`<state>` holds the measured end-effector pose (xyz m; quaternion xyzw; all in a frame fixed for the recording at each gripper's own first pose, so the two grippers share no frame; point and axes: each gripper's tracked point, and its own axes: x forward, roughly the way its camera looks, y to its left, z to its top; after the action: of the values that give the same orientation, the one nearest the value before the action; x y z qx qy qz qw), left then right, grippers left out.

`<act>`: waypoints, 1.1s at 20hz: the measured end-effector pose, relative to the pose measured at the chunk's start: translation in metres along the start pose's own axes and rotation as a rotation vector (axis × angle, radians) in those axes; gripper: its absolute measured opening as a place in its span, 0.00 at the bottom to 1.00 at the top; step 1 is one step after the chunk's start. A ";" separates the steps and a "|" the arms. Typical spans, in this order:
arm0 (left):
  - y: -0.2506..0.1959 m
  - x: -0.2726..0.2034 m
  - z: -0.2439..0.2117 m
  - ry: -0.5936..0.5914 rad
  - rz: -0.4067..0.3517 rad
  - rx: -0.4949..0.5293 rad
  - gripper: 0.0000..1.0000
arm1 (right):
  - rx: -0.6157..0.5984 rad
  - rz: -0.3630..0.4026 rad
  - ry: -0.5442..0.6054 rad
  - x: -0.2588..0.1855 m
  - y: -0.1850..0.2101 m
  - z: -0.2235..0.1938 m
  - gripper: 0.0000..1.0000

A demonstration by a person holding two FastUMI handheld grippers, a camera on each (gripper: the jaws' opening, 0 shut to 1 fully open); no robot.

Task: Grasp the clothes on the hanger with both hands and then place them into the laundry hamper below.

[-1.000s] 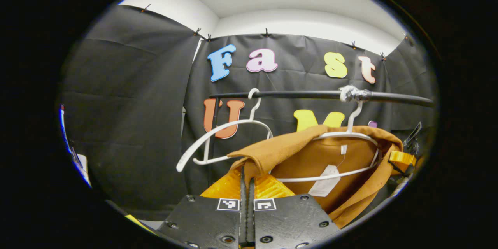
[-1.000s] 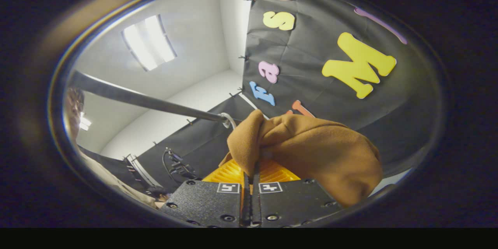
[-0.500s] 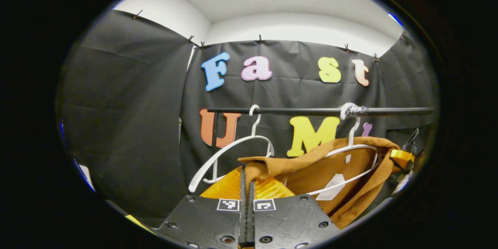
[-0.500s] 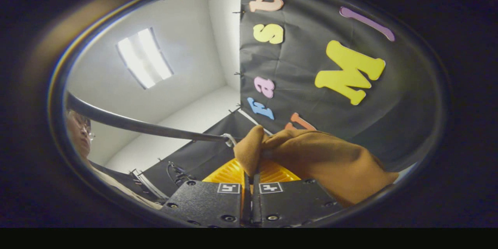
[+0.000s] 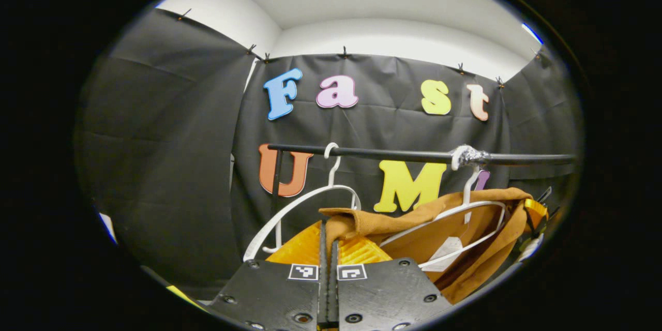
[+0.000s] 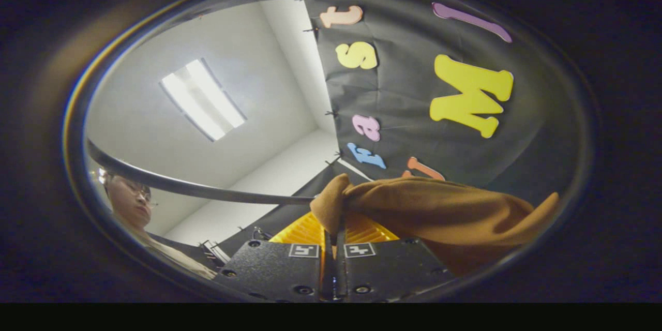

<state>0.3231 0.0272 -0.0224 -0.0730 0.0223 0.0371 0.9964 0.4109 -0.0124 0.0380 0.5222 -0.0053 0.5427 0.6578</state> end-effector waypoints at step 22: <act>-0.031 0.016 0.000 0.024 -0.108 -0.025 0.05 | -0.306 -0.516 -0.077 -0.036 -0.121 0.061 0.04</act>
<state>0.3418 -0.0022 -0.0184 -0.0868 0.0299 -0.0172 0.9956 0.5173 -0.0637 -0.0375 0.4211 0.0210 0.3304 0.8444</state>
